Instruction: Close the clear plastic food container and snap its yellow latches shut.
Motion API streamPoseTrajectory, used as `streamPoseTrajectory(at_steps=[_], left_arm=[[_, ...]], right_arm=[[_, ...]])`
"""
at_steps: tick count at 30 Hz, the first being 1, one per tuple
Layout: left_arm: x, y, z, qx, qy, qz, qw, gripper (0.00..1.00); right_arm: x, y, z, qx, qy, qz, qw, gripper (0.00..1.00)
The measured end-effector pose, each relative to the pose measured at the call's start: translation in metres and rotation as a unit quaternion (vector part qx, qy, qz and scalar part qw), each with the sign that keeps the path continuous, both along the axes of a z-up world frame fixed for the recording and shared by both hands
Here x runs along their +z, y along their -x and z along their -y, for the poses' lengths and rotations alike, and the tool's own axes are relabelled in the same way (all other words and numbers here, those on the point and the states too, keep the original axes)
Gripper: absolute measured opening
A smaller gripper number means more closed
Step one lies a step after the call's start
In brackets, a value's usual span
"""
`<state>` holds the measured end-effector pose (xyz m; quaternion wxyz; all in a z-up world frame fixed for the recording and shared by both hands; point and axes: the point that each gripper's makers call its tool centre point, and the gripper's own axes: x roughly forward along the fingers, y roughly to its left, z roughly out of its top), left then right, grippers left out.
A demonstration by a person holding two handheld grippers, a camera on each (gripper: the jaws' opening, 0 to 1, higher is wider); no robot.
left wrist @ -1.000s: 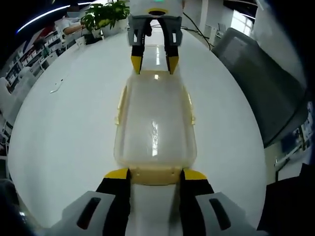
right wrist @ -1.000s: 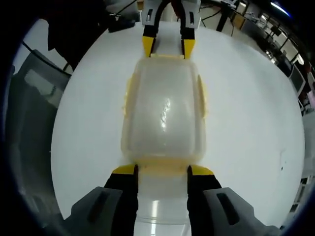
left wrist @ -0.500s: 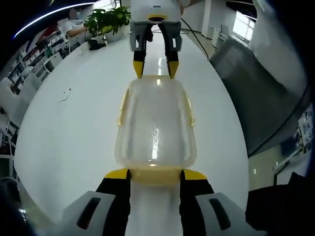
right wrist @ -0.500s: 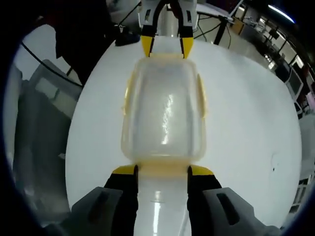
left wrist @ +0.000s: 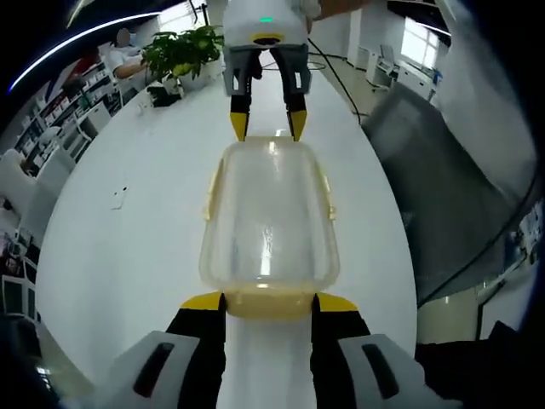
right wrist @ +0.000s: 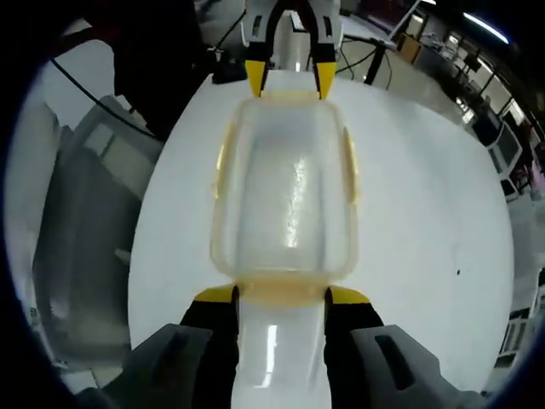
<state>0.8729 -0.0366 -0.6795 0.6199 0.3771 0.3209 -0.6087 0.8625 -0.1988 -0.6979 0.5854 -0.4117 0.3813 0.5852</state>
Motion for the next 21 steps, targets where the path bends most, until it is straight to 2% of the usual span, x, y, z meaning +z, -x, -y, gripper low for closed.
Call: streamPoseTrajectory(at_steps=[10,21], left_arm=[[0.001,0.001,0.046,-0.011,0.011,0.000,0.9999,0.33],[0.001,-0.002,0.084,-0.016,0.018,0.006,0.9997,0.33]], right_arm=[[0.005,0.011,0.047,-0.007,0.008,0.002,0.9999,0.35],[0.007,0.011,0.082,-0.017,0.007,0.005,0.9998,0.35]])
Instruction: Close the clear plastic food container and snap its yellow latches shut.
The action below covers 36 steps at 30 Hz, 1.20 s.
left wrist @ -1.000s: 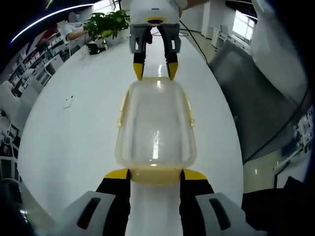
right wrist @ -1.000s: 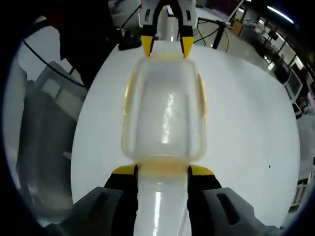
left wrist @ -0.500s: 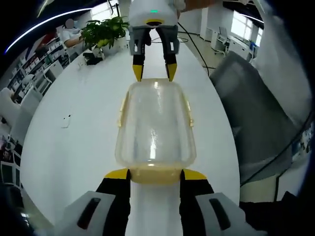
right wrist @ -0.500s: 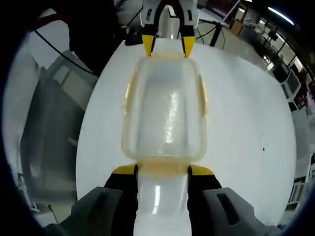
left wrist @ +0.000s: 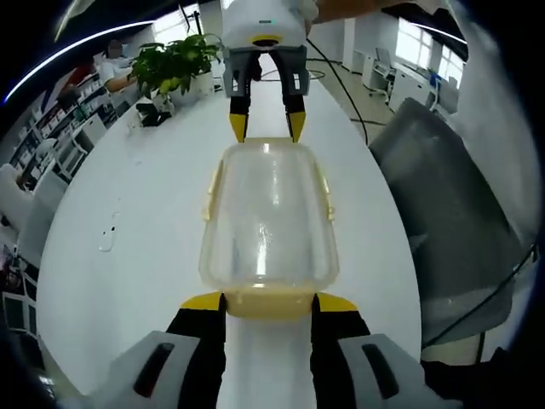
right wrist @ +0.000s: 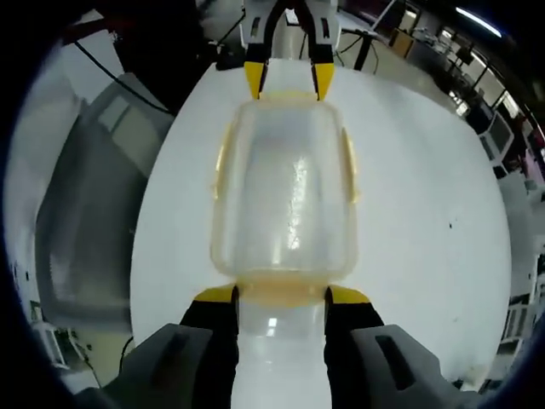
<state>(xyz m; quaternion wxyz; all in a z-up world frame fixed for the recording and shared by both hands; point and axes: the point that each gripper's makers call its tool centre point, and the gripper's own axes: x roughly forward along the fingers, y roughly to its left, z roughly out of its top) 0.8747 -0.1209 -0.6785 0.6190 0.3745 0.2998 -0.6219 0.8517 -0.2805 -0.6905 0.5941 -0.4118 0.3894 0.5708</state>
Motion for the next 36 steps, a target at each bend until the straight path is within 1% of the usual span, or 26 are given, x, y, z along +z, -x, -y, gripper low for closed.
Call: streamPoseTrajectory(at_steps=[5,10,12,18,25,29,36], left_arm=[[-0.004,0.000,0.016,-0.005,0.001,-0.001,1.0000,0.33],[-0.004,0.002,0.029,-0.010,0.005,-0.002,0.9999,0.33],[-0.003,0.001,0.035,-0.014,0.007,-0.001,0.9999,0.33],[-0.005,0.001,0.052,-0.021,0.011,0.001,0.9997,0.32],[-0.012,0.002,0.067,-0.024,0.014,0.002,0.9996,0.33],[-0.018,-0.002,0.076,-0.024,0.013,0.002,0.9996,0.33],[-0.025,-0.004,0.083,-0.031,0.008,-0.004,0.9995,0.33]], right_arm=[[0.000,0.002,0.015,-0.002,-0.001,-0.003,1.0000,0.35],[-0.001,0.005,0.028,-0.005,-0.001,-0.005,1.0000,0.35],[-0.003,0.002,0.037,-0.007,0.000,-0.005,1.0000,0.35],[-0.007,0.002,0.051,-0.012,0.002,-0.006,0.9999,0.35],[-0.012,0.002,0.066,-0.013,0.009,-0.008,0.9998,0.35],[-0.017,0.000,0.074,-0.015,0.016,-0.008,0.9997,0.35],[-0.023,-0.001,0.082,-0.017,0.021,-0.017,0.9995,0.36]])
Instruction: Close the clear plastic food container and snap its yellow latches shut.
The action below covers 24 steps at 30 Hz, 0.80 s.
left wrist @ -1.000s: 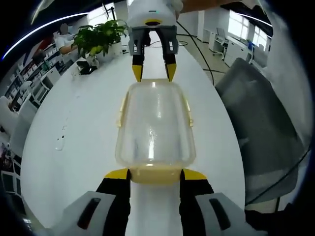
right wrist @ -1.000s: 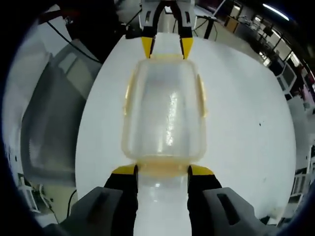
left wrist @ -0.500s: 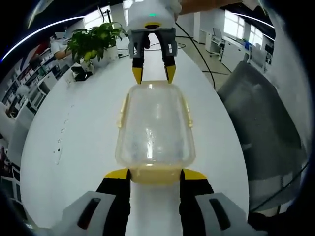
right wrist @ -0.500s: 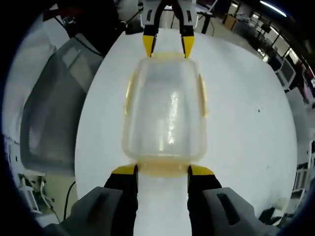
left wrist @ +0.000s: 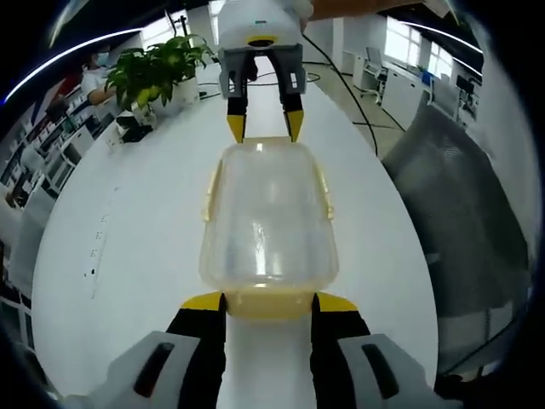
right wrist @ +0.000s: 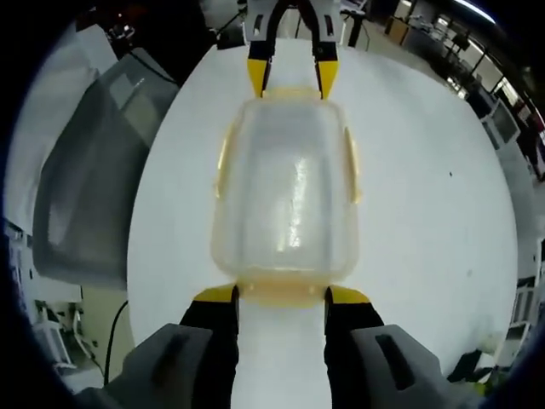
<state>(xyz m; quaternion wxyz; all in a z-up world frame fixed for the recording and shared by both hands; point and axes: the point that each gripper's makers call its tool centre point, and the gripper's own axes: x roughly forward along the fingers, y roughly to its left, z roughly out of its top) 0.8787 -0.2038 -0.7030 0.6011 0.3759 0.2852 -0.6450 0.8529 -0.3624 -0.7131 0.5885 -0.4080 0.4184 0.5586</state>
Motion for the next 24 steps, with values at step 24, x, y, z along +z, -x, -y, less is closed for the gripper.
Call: streamPoseTrajectory(at_steps=[24], left_arm=[[-0.017,-0.001,0.004,-0.008,-0.015,-0.011,0.9998,0.33]], right_arm=[[-0.015,-0.006,0.008,0.000,0.019,-0.011,0.9998,0.36]])
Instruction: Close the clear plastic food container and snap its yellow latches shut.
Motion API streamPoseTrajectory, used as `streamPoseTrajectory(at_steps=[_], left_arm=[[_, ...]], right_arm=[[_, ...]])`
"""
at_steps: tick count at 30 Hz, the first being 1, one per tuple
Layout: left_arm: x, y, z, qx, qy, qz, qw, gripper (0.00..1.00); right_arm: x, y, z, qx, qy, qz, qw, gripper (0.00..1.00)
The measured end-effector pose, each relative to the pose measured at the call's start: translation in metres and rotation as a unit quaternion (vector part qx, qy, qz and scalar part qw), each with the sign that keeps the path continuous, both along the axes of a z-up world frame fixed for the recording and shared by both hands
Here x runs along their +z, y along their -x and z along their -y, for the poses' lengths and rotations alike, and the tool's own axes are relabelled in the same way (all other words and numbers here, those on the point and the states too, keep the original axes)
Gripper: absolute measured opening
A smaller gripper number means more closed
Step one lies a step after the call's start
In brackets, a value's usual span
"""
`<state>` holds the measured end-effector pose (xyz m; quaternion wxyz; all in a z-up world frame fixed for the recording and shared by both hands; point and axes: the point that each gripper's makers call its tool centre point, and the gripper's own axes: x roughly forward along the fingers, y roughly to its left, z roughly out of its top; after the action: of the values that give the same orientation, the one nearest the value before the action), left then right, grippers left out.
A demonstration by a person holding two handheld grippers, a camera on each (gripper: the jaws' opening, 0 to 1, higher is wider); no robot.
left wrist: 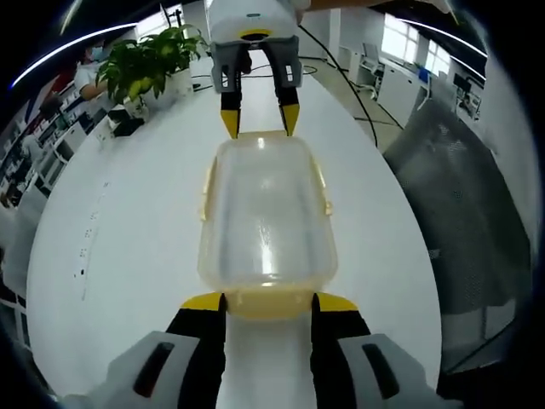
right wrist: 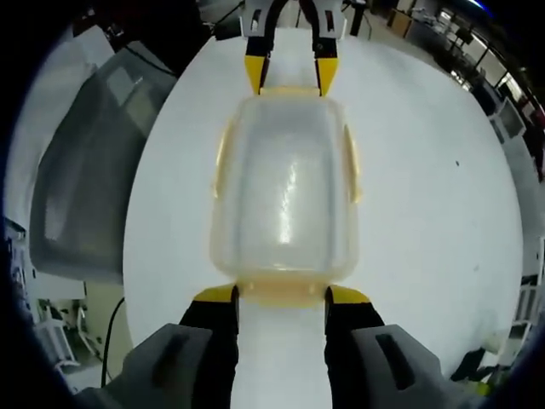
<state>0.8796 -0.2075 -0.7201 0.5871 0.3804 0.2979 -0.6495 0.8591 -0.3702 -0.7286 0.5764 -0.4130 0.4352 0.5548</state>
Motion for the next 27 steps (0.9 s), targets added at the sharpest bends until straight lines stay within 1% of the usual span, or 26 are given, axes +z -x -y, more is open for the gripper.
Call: streamPoseTrajectory(at_steps=[6,8,10,12,15,19,21,23,25,27], left_arm=[[-0.003,0.000,0.001,-0.006,-0.004,0.005,1.0000,0.33],[-0.004,0.000,0.000,-0.009,-0.005,0.008,0.9999,0.34],[-0.004,0.001,-0.001,-0.012,-0.008,0.010,0.9998,0.33],[-0.004,0.001,-0.004,-0.015,-0.011,0.012,0.9997,0.34],[-0.003,0.002,-0.007,-0.012,-0.013,0.013,0.9998,0.34],[0.002,0.003,-0.009,-0.008,-0.012,0.012,0.9998,0.34],[0.007,0.004,-0.008,-0.003,-0.008,0.009,0.9999,0.34],[0.013,0.005,-0.006,0.012,0.001,0.002,0.9999,0.34],[0.018,0.008,-0.005,0.028,0.006,-0.012,0.9995,0.34],[0.022,0.009,-0.005,0.041,0.008,-0.012,0.9991,0.33]], right_arm=[[-0.001,0.001,0.001,-0.007,0.000,-0.003,1.0000,0.37],[-0.002,0.002,0.003,-0.007,0.003,-0.004,1.0000,0.37],[-0.004,0.003,0.007,-0.004,0.012,-0.004,0.9999,0.35],[-0.004,0.004,0.010,-0.006,0.015,-0.001,0.9999,0.37],[-0.002,0.007,0.012,-0.018,0.013,-0.007,0.9997,0.37],[0.004,0.009,0.013,-0.030,0.007,-0.006,0.9995,0.36],[0.009,0.009,0.011,-0.041,-0.001,-0.007,0.9992,0.35],[0.015,0.010,0.008,-0.054,-0.012,-0.007,0.9984,0.34],[0.021,0.009,0.006,-0.070,-0.024,-0.004,0.9972,0.33],[0.025,0.009,0.003,-0.088,-0.036,-0.002,0.9955,0.32]])
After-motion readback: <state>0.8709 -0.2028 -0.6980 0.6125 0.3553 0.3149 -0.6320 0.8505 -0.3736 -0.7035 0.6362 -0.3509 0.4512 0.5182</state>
